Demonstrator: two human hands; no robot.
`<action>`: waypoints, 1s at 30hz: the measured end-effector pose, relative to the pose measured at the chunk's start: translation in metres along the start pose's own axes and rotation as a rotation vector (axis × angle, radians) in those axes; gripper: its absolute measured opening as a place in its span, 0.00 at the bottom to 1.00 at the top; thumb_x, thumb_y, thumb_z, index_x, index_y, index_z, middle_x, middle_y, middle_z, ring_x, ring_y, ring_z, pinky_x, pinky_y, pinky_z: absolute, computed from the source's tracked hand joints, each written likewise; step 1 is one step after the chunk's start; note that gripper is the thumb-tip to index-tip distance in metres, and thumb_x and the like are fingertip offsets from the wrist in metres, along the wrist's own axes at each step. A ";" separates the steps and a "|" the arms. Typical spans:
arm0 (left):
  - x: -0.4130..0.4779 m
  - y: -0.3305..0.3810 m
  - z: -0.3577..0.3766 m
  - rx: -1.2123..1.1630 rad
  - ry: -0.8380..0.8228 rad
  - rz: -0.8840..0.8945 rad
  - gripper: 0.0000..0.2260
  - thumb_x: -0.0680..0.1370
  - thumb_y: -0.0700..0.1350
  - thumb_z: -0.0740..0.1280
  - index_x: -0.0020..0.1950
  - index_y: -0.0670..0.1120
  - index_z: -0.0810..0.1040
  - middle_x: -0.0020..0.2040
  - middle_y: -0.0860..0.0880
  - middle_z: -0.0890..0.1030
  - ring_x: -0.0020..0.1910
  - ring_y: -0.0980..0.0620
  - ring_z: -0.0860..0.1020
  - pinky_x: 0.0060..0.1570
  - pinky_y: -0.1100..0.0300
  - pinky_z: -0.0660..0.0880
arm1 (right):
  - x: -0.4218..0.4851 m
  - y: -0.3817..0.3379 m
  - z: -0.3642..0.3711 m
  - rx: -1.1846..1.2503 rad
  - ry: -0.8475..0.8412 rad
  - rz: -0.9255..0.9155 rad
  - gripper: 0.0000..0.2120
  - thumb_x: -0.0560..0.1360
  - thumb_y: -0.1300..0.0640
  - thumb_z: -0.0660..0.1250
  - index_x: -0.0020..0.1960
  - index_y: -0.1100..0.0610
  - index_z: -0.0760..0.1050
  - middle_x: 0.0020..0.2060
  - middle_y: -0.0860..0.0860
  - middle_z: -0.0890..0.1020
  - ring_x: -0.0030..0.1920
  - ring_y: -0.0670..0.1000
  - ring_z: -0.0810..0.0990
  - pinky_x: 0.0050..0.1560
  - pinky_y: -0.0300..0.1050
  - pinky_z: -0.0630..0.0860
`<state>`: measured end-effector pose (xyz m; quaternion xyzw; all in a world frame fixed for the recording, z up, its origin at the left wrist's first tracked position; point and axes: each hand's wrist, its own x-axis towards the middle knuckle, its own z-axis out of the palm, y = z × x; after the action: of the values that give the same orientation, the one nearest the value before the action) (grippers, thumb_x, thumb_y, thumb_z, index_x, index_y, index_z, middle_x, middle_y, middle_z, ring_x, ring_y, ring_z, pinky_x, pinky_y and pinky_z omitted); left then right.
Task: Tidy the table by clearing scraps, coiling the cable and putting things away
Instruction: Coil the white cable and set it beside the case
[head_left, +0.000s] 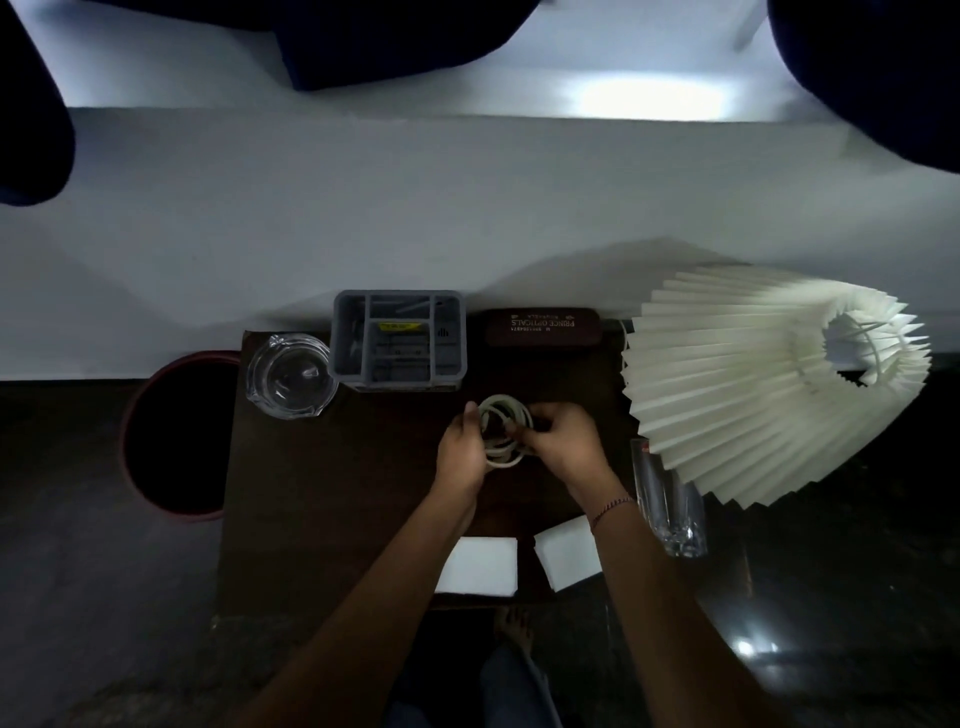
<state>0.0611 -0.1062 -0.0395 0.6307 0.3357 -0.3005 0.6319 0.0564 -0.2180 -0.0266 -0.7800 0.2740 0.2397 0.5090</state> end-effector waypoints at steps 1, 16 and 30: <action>-0.002 0.000 -0.001 -0.017 0.008 0.006 0.20 0.80 0.54 0.53 0.62 0.42 0.73 0.61 0.40 0.77 0.59 0.42 0.76 0.62 0.43 0.72 | -0.007 -0.001 0.001 -0.019 -0.009 -0.018 0.17 0.72 0.58 0.70 0.59 0.61 0.75 0.53 0.56 0.82 0.46 0.49 0.81 0.45 0.39 0.78; -0.070 0.009 -0.024 -0.014 -0.022 0.207 0.11 0.80 0.48 0.58 0.43 0.48 0.78 0.43 0.43 0.81 0.45 0.45 0.79 0.45 0.51 0.76 | -0.100 -0.039 0.003 -0.589 0.106 -0.494 0.12 0.76 0.56 0.64 0.58 0.56 0.68 0.48 0.53 0.81 0.45 0.49 0.81 0.40 0.35 0.74; -0.081 -0.001 -0.031 0.207 0.101 0.398 0.11 0.79 0.48 0.59 0.45 0.43 0.76 0.37 0.48 0.79 0.35 0.54 0.75 0.34 0.63 0.72 | -0.101 -0.048 0.019 -0.746 0.115 -0.436 0.10 0.76 0.56 0.63 0.54 0.60 0.72 0.51 0.56 0.77 0.48 0.50 0.75 0.46 0.38 0.71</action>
<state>0.0104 -0.0792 0.0256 0.7602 0.2032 -0.1708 0.5930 0.0126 -0.1662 0.0640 -0.9622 0.0255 0.1652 0.2150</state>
